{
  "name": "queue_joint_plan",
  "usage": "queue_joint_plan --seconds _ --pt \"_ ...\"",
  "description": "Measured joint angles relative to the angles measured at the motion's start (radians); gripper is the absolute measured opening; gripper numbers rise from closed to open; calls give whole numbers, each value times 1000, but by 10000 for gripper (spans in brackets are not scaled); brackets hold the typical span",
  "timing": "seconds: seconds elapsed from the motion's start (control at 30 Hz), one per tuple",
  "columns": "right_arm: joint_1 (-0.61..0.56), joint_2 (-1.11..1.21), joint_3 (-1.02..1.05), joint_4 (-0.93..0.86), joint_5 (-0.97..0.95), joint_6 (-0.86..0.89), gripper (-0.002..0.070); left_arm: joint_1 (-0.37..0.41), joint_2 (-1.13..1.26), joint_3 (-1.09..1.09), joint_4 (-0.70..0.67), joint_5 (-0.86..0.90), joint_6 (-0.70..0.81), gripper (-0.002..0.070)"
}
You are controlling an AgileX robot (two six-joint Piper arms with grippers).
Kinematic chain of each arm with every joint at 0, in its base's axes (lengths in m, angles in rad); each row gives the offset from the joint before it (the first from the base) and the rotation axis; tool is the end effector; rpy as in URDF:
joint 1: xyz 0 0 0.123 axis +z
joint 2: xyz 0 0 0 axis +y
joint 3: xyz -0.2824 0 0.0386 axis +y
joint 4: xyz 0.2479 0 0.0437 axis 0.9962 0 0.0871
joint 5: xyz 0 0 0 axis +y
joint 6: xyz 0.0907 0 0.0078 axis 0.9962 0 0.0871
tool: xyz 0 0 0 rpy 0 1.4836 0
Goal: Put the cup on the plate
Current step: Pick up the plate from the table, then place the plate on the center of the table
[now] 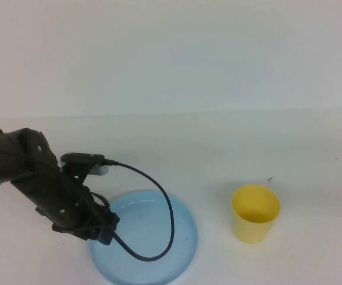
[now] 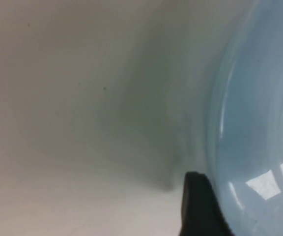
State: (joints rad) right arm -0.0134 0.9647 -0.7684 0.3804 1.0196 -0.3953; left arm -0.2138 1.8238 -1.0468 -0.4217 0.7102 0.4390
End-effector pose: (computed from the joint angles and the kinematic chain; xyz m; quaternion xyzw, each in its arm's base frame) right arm 0.1623 0.0266 0.2948 -0.1217 0.9523 0.1314 0.2471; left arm 0.3213 -0.0947 0.1584 0.1737 0.9698 -0.1392 0.0997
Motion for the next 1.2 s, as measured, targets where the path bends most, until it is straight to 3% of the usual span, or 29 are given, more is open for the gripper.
queue_joint_plan --seconds 0.17,0.23,0.4,0.5,0.73,1.2 --pt "0 0 0 0 -10 0 1 0 27 0 0 -2 8 344" --pt "0 0 0 0 -13 0 1 0 32 -2 0 -10 8 295" --pt "0 0 0 0 -14 0 1 0 35 -2 -30 -54 8 66" --pt "0 0 0 0 -16 0 1 0 35 -2 -67 -71 17 22" --pt "0 0 0 0 -56 2 1 -6 37 -74 -268 -31 147 7" --pt "0 0 0 0 -69 2 1 -117 37 -97 -249 -152 164 7"
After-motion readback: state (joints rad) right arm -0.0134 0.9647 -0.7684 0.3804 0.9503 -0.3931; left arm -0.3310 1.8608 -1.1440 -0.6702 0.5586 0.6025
